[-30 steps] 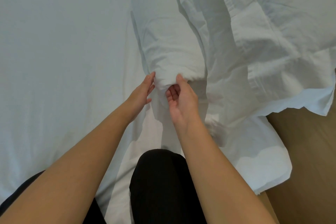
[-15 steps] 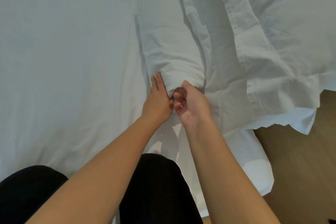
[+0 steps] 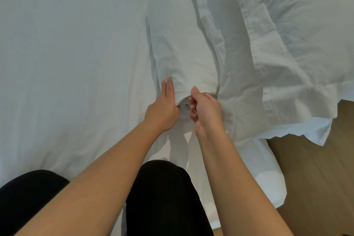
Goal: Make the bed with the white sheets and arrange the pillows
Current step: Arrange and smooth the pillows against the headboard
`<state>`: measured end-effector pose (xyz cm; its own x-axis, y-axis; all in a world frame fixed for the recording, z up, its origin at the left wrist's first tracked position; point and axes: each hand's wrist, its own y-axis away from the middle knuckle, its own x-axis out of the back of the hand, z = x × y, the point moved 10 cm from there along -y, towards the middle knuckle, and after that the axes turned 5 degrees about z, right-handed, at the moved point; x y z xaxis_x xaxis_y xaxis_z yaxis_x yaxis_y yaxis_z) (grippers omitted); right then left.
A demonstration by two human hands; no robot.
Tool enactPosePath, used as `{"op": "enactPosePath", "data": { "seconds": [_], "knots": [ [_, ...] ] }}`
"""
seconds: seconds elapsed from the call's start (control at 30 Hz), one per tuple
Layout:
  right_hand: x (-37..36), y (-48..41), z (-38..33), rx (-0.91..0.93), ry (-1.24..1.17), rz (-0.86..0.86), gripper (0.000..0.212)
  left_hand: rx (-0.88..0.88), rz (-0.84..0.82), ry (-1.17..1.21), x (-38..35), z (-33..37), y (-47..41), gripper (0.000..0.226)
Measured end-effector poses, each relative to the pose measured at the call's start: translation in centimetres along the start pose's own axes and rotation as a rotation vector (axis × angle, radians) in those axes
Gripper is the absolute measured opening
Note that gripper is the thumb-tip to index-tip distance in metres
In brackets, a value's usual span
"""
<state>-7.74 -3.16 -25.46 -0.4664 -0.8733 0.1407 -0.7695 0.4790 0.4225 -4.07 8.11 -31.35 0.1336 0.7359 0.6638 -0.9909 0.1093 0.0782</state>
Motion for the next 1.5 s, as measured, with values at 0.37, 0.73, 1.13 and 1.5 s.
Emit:
{"op": "enactPosePath", "data": {
  "seconds": [0.37,0.73,1.13,1.5],
  "knots": [
    [-1.8,0.6,1.7,-0.189,-0.266,-0.115,0.009,-0.003,-0.153,0.537,-1.0,-2.3,-0.3,0.079],
    [-2.2,0.3,2.5,-0.202,-0.216,-0.147,0.022,0.146,-0.214,0.724,-0.6,-2.6,-1.1,0.064],
    [1.1,-0.6,-0.7,0.017,-0.247,0.14,0.022,0.078,-0.17,0.611,-1.0,0.0,-1.6,0.064],
    [0.2,-0.9,1.1,0.029,-0.055,-0.003,0.016,0.131,-0.147,0.555,-1.6,-0.2,-2.8,0.064]
  ]
}}
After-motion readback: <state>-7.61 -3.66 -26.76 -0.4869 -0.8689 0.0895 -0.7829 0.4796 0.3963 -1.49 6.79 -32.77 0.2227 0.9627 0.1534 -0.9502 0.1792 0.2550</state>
